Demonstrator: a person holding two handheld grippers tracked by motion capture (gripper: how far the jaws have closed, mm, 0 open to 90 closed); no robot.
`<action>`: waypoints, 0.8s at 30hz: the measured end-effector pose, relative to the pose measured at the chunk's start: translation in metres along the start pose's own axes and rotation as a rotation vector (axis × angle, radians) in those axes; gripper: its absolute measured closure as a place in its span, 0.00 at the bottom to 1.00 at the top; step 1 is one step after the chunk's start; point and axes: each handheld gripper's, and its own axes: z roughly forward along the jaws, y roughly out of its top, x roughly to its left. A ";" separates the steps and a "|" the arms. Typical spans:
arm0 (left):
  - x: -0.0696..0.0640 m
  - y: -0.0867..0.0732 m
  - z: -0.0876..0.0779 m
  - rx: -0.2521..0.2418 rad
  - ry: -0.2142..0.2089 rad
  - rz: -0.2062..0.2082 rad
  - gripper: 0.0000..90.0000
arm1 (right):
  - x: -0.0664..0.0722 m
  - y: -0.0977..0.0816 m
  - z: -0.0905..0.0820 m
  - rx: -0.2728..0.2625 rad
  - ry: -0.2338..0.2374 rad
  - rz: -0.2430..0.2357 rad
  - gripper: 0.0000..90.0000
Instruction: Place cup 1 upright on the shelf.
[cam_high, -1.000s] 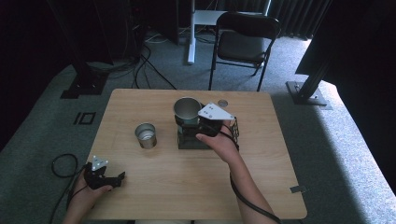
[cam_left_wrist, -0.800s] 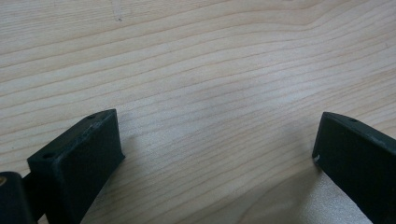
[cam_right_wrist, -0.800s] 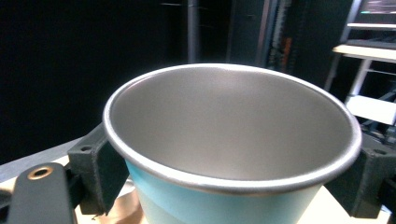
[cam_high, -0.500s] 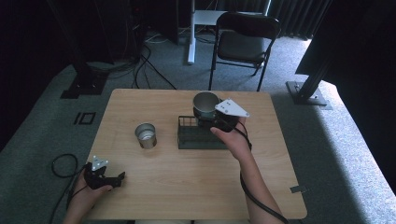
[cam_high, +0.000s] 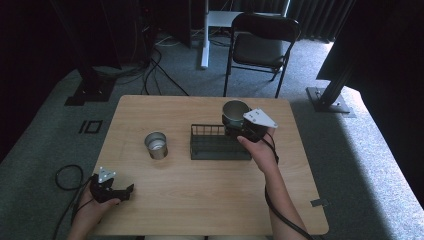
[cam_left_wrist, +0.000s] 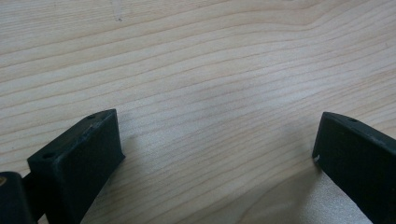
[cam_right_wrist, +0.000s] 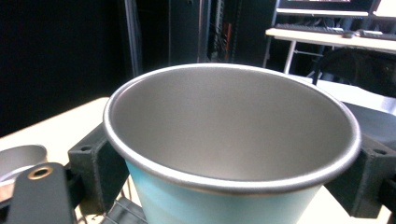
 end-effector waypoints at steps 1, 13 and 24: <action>0.000 0.000 0.000 -0.001 0.000 -0.003 0.02 | -0.002 -0.002 0.001 0.003 -0.008 0.001 0.14; 0.000 0.000 0.000 -0.001 -0.001 -0.003 0.02 | -0.016 -0.029 0.006 0.058 -0.046 0.022 0.14; 0.000 0.000 0.000 -0.001 -0.001 -0.003 0.02 | -0.019 -0.049 0.011 0.090 -0.059 0.048 0.14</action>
